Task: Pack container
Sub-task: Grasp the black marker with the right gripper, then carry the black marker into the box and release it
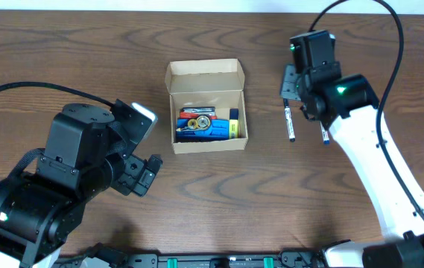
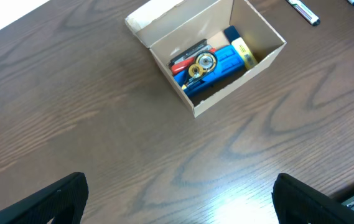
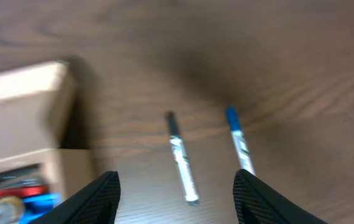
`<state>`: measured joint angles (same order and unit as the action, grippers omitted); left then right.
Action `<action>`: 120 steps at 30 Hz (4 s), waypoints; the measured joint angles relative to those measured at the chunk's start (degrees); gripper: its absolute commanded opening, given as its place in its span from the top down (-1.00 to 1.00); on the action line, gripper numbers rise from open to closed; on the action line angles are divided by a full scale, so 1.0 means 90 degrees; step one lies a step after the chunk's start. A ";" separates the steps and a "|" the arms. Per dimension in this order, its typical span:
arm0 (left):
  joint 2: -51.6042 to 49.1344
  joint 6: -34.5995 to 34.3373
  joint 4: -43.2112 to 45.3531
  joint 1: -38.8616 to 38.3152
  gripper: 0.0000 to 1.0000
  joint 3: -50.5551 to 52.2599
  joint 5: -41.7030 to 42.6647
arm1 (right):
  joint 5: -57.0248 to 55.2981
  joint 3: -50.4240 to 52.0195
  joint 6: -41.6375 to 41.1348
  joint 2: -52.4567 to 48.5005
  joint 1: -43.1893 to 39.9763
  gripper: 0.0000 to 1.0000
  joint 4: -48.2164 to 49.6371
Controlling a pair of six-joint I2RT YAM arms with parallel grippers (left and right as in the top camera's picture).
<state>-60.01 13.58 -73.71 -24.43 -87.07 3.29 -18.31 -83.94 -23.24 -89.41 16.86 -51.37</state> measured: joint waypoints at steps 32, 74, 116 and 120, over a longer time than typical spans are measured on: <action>0.0000 -0.0002 0.0002 0.0000 -0.90 0.0000 0.0000 | 0.2084 0.0442 0.1991 -0.2897 -0.1200 -0.07 0.0979; 0.0000 0.0000 0.0000 0.0000 -0.91 0.0000 0.0000 | 0.2922 -0.0597 0.3750 -0.0702 0.0308 0.97 0.0843; 0.0000 -0.0002 0.0000 0.0000 -0.90 0.0000 0.0002 | 0.4036 -0.0595 0.8043 -0.2339 0.2118 0.12 0.0100; 0.0000 -0.0002 0.0000 0.0000 -0.90 0.0000 0.0002 | 0.3939 -0.0746 0.7346 -0.2266 0.2110 0.13 -0.0063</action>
<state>-60.01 13.56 -73.71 -24.43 -87.07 3.31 17.15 -90.65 42.87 -109.80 35.86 -51.94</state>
